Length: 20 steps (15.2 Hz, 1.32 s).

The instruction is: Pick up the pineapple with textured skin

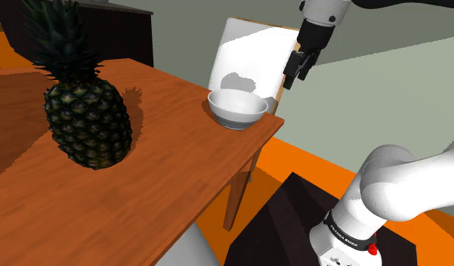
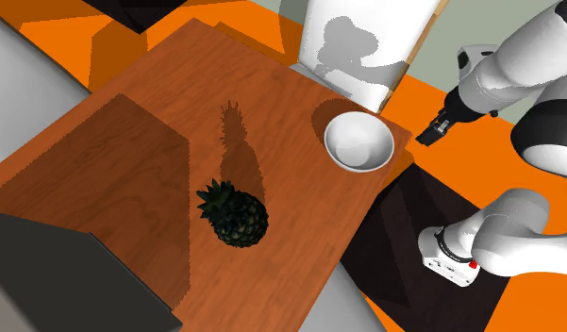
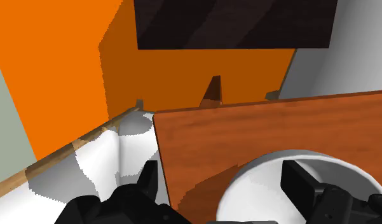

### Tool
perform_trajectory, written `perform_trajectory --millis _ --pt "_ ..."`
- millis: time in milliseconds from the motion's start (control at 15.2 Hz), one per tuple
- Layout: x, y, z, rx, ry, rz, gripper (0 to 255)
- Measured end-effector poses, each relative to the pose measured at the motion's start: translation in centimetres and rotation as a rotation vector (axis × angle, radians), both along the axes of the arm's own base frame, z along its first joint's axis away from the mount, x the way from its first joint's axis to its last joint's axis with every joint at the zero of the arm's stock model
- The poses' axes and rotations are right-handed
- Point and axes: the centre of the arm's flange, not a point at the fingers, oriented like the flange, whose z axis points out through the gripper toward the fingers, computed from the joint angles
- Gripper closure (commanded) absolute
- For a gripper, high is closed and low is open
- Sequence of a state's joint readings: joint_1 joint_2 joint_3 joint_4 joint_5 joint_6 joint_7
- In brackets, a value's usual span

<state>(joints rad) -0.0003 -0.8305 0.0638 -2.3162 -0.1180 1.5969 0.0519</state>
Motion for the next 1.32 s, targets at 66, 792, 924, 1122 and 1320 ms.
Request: perform_trajectory --millis 66,792,924,1122,1320 --pt "0.0 0.0 0.0 0.0 0.0 0.0 0" --pt "4.9 10.1 1.8 0.061 -0.074 0.1 0" --pt "5.8 12.1 2.4 0.073 -0.089 0.12 0" --pt "7.2 15.6 3.2 0.092 -0.112 0.15 0" --pt "8.4 18.4 4.3 0.111 -0.134 0.18 0"
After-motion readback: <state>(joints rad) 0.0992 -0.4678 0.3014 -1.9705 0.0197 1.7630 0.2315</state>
